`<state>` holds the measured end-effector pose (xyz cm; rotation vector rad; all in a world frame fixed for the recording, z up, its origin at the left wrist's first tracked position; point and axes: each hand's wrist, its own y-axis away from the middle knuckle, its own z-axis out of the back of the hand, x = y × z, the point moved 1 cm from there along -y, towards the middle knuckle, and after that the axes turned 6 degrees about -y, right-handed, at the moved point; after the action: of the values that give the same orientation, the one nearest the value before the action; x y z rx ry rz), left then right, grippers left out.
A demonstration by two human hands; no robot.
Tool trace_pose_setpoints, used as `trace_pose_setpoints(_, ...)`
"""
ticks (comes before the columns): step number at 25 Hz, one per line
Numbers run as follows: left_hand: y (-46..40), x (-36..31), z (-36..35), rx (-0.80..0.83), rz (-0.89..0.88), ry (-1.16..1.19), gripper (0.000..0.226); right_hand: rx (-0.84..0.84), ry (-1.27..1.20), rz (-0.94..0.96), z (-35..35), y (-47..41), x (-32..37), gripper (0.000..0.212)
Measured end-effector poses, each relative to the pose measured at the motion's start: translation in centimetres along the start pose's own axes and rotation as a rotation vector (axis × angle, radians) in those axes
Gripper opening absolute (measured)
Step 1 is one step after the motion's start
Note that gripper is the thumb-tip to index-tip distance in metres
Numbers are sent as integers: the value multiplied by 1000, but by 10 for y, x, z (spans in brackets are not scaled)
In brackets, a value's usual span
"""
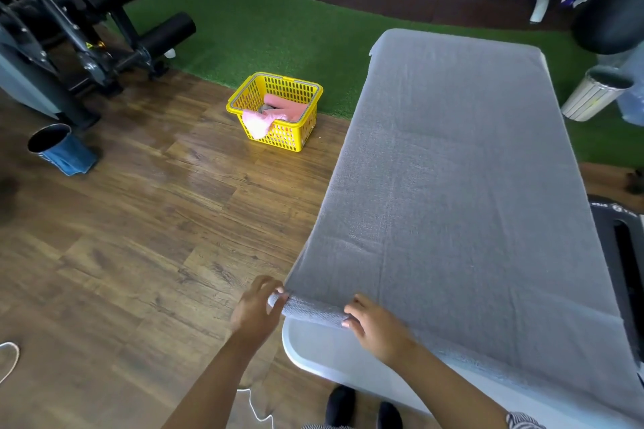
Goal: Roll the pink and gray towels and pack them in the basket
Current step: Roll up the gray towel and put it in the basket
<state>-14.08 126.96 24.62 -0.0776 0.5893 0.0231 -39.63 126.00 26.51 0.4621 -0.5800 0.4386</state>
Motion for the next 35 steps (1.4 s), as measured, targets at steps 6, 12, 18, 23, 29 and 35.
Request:
trace_pose_setpoints(6, 16, -14, -4, 67, -468, -335, 32, -41, -3, -26, -7, -3, -8, 31)
trace_pose_setpoints(12, 9, -25, -6, 1, -463, -454, 26, -52, 4, 87, 1, 26, -26, 73)
trace_pose_setpoints(18, 13, -22, -15, -72, -452, -531, 32, -271, 213, 127, 22, 109, -90, 36)
trace_pose_setpoints(23, 13, -32, -28, -151, -417, -543, 37, -414, 415, -27, 49, 209, -162, 43)
trace_pose_setpoints(29, 16, -33, -34, -247, -421, -447, 36, -447, 432, -427, 66, 309, -212, 62)
trace_pose_setpoints(35, 9, -41, -34, -278, -380, -517, 34, -517, 248, -581, 59, 319, -230, 36)
